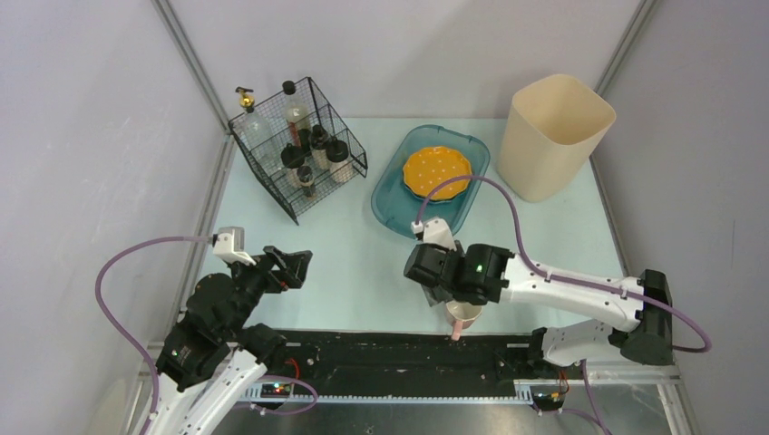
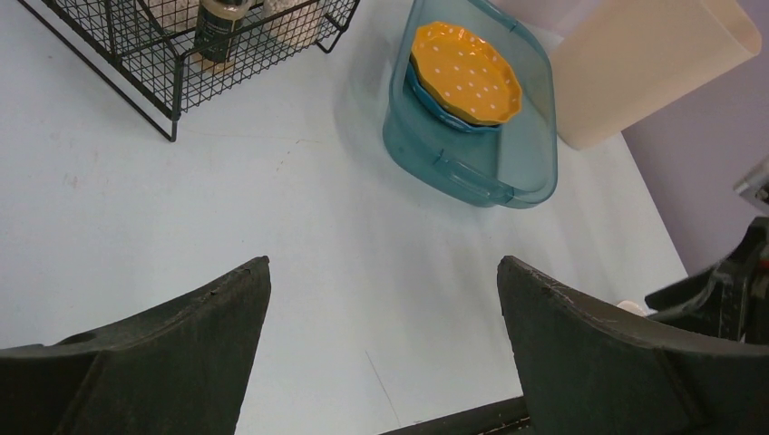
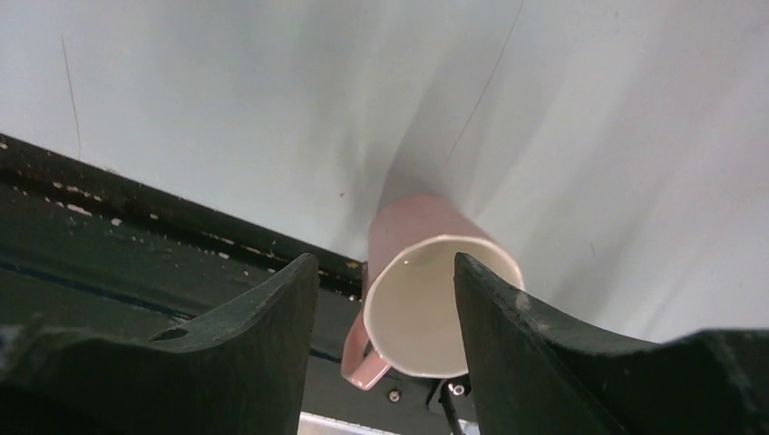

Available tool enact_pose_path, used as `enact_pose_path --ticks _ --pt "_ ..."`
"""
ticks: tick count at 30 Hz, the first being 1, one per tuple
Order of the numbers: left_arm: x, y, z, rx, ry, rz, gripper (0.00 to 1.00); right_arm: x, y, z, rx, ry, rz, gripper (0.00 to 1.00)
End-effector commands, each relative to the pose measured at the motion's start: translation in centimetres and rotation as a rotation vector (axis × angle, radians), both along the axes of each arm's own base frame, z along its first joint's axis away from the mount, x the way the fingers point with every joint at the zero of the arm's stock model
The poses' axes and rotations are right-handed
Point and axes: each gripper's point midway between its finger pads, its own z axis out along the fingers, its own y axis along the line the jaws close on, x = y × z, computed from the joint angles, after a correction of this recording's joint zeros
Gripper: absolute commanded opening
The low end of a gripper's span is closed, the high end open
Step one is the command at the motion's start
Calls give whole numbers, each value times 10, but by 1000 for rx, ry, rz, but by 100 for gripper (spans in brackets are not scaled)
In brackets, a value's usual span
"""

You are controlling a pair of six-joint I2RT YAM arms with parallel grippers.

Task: Clear the kitchen counter

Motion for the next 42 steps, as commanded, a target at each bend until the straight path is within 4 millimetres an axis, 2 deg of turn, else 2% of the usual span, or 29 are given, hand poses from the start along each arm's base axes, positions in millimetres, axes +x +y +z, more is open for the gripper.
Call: enact_pose_path --ticks 1,10,18,23,29,32,35,37,42 --pt "2 -2 7 -3 -25 -7 98 -15 -13 -5 -17 -14 -73 60" --pt "4 -2 5 1 -19 -4 98 -36 -13 -35 -18 34 -84 57" --pt "4 -1 4 3 -15 1 98 -39 4 -56 9 59 -60 50" --pt "5 -2 4 6 -12 1 98 -38 7 -65 -23 64 -48 32" --pt "5 -2 3 8 -11 -1 98 -36 6 -66 -39 58 -44 16" --pt "5 -2 3 8 -11 -2 98 -33 4 -66 -45 52 -49 0" --pt "5 -2 3 8 -10 -3 98 -30 3 -61 -33 31 -46 0" --pt "5 -2 3 7 -9 -3 98 -25 5 -49 -2 7 -38 0" --pt "5 -3 2 11 -4 -6 98 -3 9 3 87 -69 -6 0"
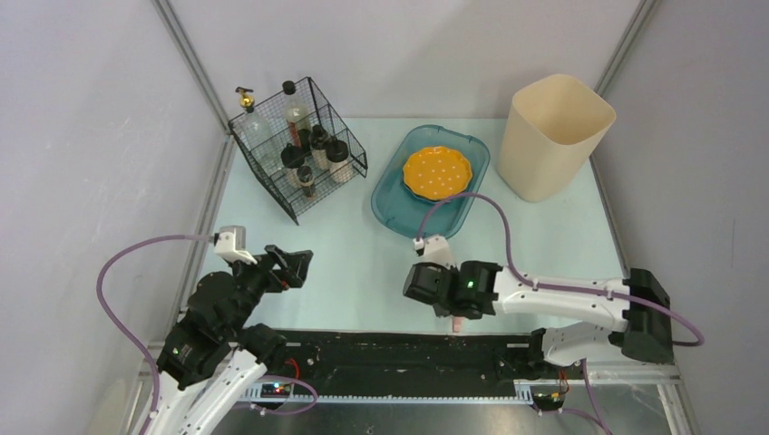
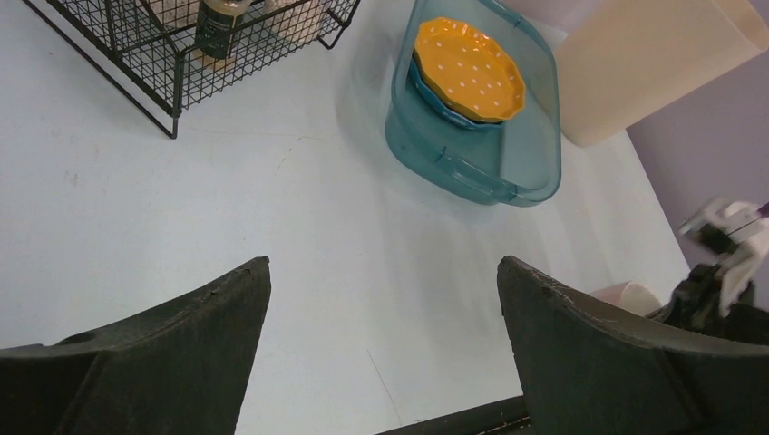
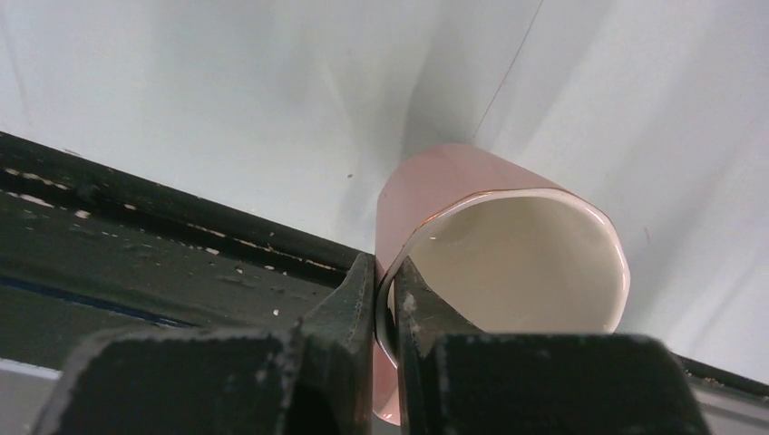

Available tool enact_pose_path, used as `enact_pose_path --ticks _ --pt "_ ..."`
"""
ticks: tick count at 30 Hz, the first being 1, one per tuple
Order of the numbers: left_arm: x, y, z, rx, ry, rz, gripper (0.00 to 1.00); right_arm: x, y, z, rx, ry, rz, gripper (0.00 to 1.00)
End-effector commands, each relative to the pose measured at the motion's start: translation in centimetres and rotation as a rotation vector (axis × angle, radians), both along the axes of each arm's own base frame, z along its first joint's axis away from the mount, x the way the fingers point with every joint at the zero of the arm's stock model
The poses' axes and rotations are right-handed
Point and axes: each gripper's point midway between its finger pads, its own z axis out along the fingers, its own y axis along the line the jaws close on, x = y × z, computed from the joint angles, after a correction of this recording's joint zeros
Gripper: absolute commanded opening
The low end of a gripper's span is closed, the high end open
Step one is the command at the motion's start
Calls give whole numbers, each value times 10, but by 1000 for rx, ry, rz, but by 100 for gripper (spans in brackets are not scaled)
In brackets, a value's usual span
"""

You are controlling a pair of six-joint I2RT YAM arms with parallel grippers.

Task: Clear the kitchen counter

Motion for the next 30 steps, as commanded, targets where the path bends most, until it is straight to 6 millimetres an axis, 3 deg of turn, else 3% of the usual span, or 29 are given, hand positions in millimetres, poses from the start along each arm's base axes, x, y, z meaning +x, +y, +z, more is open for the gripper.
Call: enact_pose_path --ticks 1,3,9,15,21,25,30 --pt "4 -3 3 7 -11 -6 98 33 7 66 121 -143 8 0" --pt "4 -3 3 5 -11 -5 98 45 10 97 153 -201 15 0" --pt "5 -3 2 11 -6 -5 98 80 16 163 162 -325 86 0" --pt "6 -3 2 14 -2 -3 98 122 36 207 228 -403 193 0" --pt "5 -3 3 10 -6 -5 98 172 49 214 219 -479 303 0" --pt "5 -3 3 10 -8 -5 98 206 53 207 162 -541 350 0" --pt "4 -3 4 6 -12 -6 98 233 65 197 195 -547 470 0"
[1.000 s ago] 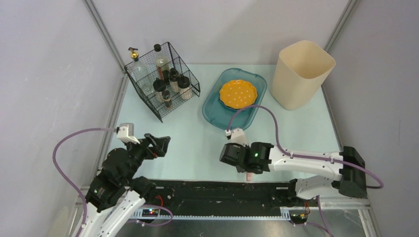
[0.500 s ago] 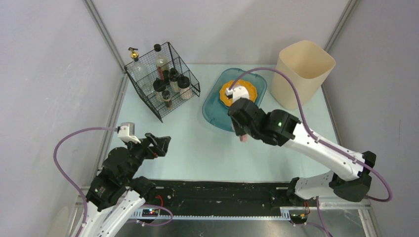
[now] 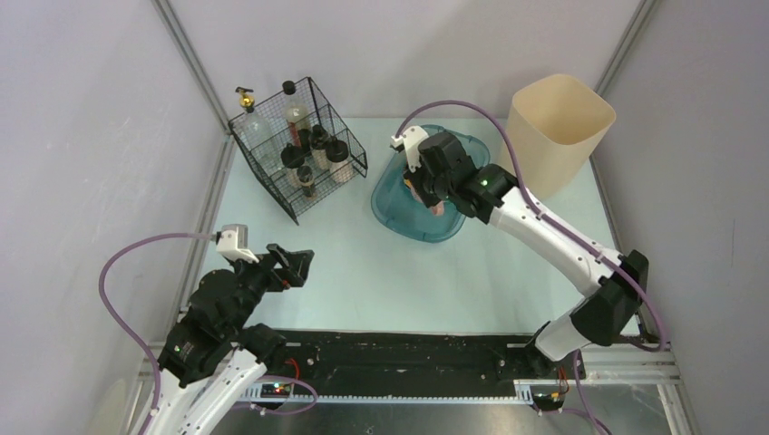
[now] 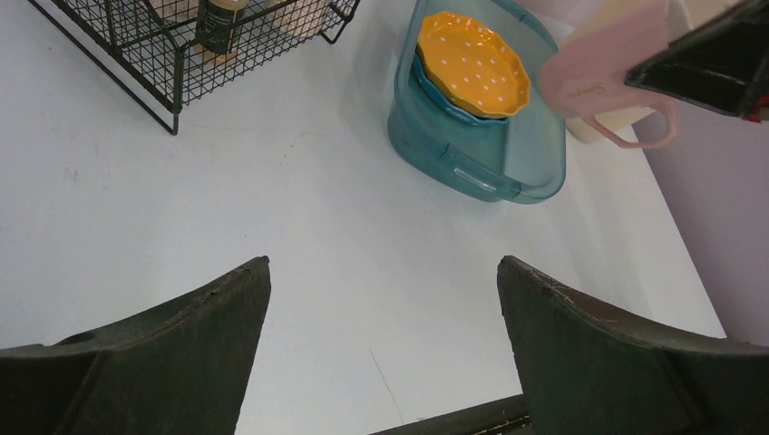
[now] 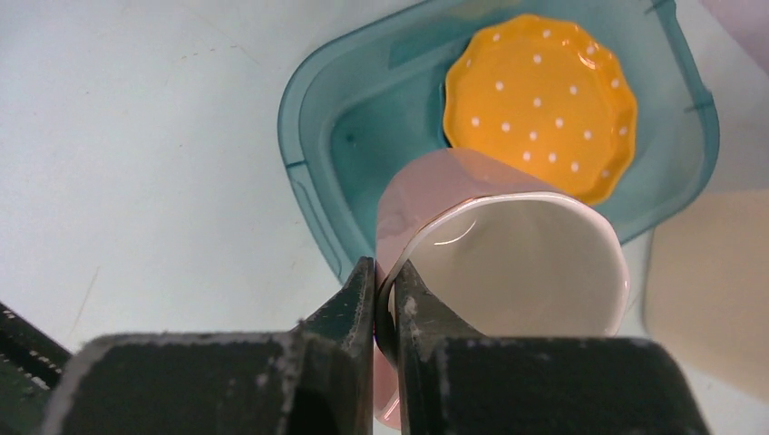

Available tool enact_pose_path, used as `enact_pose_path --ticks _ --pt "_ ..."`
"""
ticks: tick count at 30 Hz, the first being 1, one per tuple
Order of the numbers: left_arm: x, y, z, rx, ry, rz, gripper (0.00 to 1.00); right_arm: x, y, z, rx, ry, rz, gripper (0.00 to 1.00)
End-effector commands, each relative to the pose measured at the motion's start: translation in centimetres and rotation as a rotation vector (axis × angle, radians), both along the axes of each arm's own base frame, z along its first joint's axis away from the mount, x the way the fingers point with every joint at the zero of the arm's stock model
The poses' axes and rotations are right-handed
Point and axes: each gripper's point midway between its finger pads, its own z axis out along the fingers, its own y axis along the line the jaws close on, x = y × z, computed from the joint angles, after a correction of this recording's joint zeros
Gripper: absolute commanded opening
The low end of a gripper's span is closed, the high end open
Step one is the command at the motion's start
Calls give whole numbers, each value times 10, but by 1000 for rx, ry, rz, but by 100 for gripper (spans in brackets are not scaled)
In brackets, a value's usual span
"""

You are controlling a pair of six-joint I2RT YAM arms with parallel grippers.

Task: Clear the kitchen counter

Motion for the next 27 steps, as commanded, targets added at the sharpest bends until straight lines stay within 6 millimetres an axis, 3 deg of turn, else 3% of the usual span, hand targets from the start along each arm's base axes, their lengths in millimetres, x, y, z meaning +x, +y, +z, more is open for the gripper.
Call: enact_pose_path --ticks 1,7,20,27 --pt "2 -2 7 -3 -27 -8 98 38 22 35 84 -171 174 0" --pt "2 -1 7 -5 -29 -7 98 48 40 11 14 -200 369 0" --pt "2 -1 7 -5 -29 -8 98 85 47 -61 -95 -68 426 0" --pt "2 -1 7 -5 -29 -9 98 83 53 -102 -174 9 483 0"
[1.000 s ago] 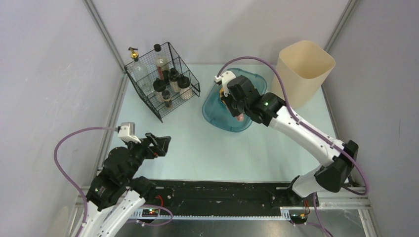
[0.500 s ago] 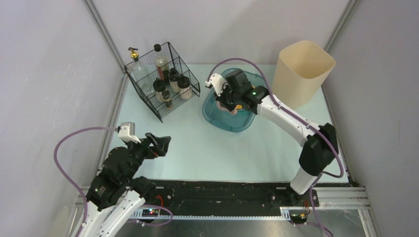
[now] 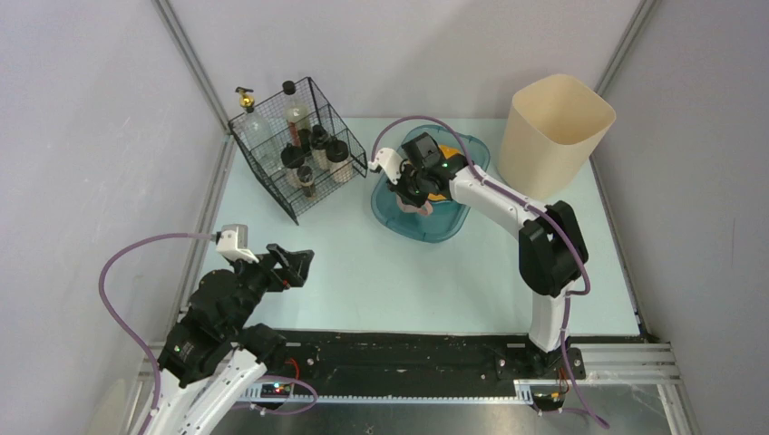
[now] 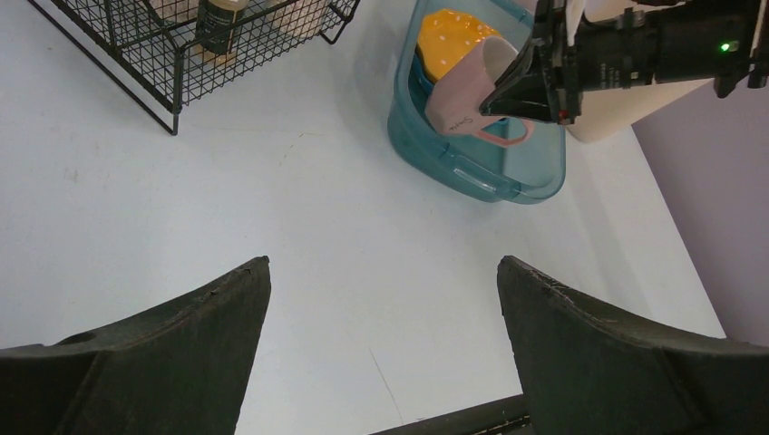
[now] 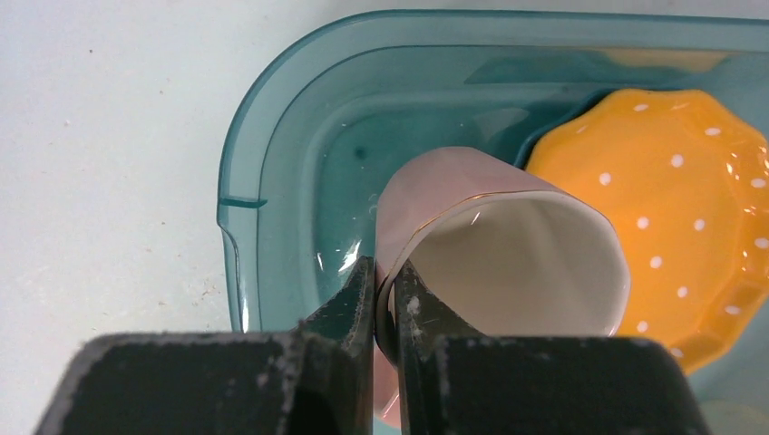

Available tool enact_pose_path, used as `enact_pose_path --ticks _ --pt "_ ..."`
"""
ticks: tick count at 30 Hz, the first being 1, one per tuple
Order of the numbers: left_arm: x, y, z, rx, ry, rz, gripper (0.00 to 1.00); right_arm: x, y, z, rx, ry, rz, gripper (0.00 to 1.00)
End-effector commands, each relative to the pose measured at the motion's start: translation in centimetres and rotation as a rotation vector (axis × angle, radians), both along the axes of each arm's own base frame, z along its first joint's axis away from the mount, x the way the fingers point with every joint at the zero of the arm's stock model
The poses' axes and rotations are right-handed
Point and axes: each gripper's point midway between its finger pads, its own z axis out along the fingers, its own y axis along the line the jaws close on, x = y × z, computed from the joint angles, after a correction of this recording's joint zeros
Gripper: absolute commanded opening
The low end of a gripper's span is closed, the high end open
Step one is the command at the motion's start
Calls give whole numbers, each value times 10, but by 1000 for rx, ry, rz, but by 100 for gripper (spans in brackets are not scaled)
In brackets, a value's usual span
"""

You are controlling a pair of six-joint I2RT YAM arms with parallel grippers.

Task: Clear the kitchen counter

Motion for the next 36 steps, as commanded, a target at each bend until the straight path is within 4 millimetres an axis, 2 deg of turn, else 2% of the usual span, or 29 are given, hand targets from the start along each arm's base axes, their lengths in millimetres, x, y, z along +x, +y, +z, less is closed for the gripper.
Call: enact_pose_path --ticks 1,8,17,19,20,26,31,34,35,36 --pt "2 -1 7 -5 -29 -6 98 15 17 22 16 -97 62 0" --pt "2 -1 7 -4 -27 -4 98 10 21 0 -28 -68 85 0" --pt "3 -1 7 -3 -26 -5 98 -1 32 -10 -44 -61 137 0" --pt "3 -1 7 -3 -27 -6 98 -1 34 -8 -40 -66 134 4" --pt "2 -1 7 -3 -26 -6 98 0 35 -7 -38 -72 127 12" --pt "3 -1 6 -2 -23 -5 98 3 38 12 -25 -140 102 40" --pt "4 -1 5 3 -18 -4 98 4 34 33 -8 -191 58 49" --pt "4 -1 4 5 -15 -3 98 2 31 57 28 -237 20 52" --pt "4 -2 5 5 -15 -3 98 0 29 60 38 -240 -3 57" --pt "4 -2 5 5 -15 -3 98 -3 27 73 60 -258 -16 60"
